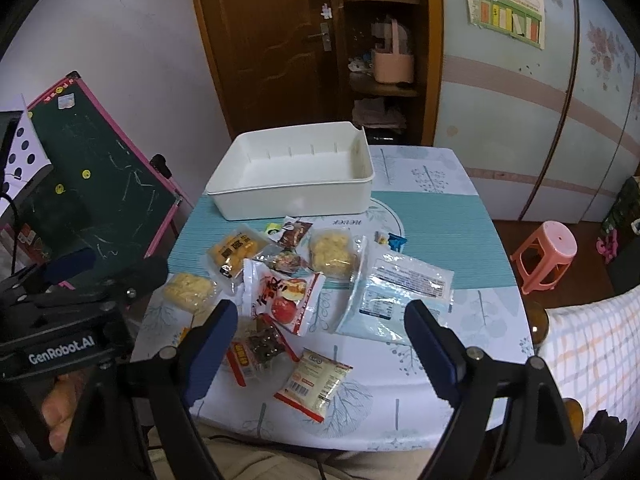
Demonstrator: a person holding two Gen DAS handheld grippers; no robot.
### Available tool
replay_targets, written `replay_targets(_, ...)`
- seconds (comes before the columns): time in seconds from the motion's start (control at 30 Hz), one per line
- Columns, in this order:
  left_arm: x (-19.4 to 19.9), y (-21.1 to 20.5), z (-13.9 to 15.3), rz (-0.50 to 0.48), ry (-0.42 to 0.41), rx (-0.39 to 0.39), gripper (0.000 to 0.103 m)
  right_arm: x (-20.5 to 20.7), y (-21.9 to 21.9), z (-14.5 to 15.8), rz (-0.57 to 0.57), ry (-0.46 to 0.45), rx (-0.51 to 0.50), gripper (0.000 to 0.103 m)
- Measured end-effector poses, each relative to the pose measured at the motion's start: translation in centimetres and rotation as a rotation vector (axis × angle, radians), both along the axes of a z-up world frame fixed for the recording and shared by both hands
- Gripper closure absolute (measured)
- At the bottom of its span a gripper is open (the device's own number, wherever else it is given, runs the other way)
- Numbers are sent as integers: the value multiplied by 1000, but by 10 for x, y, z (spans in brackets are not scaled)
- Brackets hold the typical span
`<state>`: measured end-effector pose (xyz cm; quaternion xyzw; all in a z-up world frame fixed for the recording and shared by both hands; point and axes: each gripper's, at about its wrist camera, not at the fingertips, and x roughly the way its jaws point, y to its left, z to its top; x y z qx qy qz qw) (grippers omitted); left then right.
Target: Organize snacks
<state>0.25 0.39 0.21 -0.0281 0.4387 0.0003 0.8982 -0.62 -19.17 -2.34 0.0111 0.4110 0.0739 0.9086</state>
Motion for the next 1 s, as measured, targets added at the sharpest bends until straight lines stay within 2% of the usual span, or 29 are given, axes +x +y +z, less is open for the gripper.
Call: replay_targets(1.0,-1,4,-7,-3,6,-8,1,-1,-1,-2,-2,13,6,17)
